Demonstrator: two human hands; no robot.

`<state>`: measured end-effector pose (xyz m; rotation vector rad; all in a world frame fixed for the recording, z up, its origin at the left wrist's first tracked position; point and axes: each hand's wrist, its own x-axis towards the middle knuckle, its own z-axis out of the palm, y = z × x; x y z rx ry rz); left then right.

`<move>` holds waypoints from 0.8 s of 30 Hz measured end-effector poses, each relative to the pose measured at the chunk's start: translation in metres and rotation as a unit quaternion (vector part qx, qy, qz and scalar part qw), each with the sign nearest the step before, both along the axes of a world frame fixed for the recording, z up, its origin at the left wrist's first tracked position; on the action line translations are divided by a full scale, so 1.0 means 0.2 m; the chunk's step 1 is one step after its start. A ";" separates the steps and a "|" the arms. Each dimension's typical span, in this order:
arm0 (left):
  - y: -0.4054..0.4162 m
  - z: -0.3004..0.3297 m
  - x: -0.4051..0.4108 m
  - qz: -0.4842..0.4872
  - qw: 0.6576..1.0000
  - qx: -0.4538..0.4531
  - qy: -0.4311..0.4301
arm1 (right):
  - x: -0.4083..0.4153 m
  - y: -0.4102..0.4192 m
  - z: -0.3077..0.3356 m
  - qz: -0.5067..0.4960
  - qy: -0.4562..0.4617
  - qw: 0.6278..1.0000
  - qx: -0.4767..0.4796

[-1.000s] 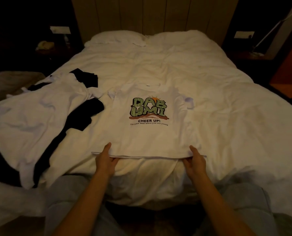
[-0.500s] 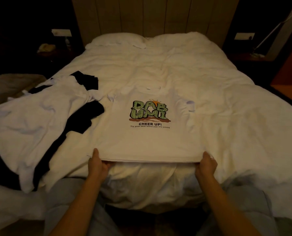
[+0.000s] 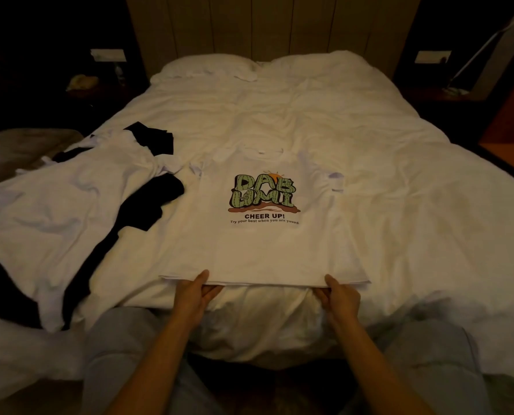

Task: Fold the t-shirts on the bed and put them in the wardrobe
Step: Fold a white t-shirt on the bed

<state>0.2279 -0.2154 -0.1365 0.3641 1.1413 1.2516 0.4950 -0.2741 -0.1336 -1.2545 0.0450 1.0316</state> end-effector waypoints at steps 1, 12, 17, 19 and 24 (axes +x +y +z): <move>-0.02 0.00 0.00 -0.013 1.000 -0.008 0.023 | 0.00 -0.01 0.00 0.006 -0.008 1.000 -0.009; 0.07 0.31 0.37 -0.210 0.896 0.188 0.343 | -0.02 0.13 0.25 0.164 -0.300 0.940 -0.008; 0.30 0.48 0.63 -0.240 0.742 0.305 0.547 | 0.16 0.37 0.43 0.177 -0.470 0.864 -0.027; 0.44 0.47 0.74 -0.267 0.712 0.306 0.573 | 0.26 0.50 0.45 0.175 -0.467 0.866 -0.034; 0.85 0.38 0.98 -0.335 0.670 0.265 0.607 | 0.51 0.84 0.41 0.160 -0.373 0.913 -0.045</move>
